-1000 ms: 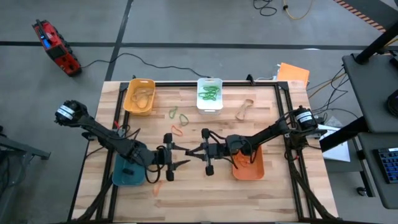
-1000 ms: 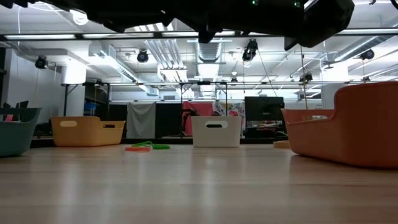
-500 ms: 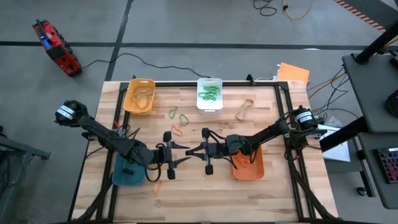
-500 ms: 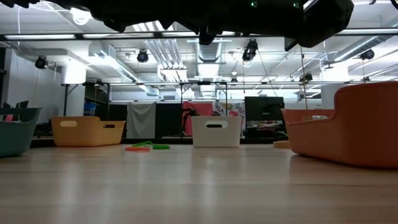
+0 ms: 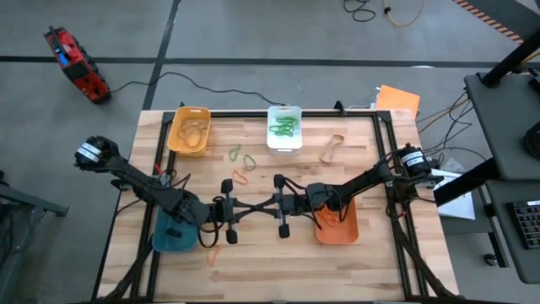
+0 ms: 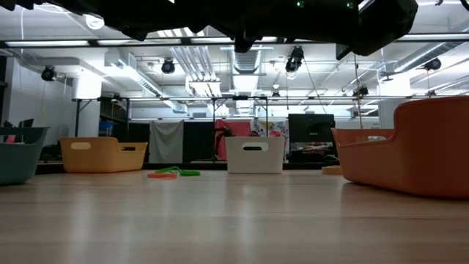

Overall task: Sort rubber bands into baskets
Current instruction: Put the black rubber band into the blue bin

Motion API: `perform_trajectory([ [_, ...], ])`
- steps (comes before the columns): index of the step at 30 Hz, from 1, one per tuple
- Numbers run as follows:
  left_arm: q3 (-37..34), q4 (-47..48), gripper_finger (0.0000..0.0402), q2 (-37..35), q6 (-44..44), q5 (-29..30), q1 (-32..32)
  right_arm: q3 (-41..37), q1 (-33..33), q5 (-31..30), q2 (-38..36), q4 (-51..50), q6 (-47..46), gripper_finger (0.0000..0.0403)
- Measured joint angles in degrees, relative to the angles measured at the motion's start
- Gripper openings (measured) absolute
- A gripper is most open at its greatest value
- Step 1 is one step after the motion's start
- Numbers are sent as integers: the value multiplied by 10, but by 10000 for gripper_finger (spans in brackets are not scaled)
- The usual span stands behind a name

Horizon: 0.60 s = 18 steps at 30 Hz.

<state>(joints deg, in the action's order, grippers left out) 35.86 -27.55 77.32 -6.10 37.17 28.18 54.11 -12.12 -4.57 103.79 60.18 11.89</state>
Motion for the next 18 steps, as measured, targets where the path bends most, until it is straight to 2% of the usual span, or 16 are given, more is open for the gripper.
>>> perform_trajectory([
  [7,0,4,1,0,4,10,0,0,0,-1,0,-6,-38,32],
  [18,0,29,0,0,11,49,-1,0,9,-11,-8,-48,-82,163],
])
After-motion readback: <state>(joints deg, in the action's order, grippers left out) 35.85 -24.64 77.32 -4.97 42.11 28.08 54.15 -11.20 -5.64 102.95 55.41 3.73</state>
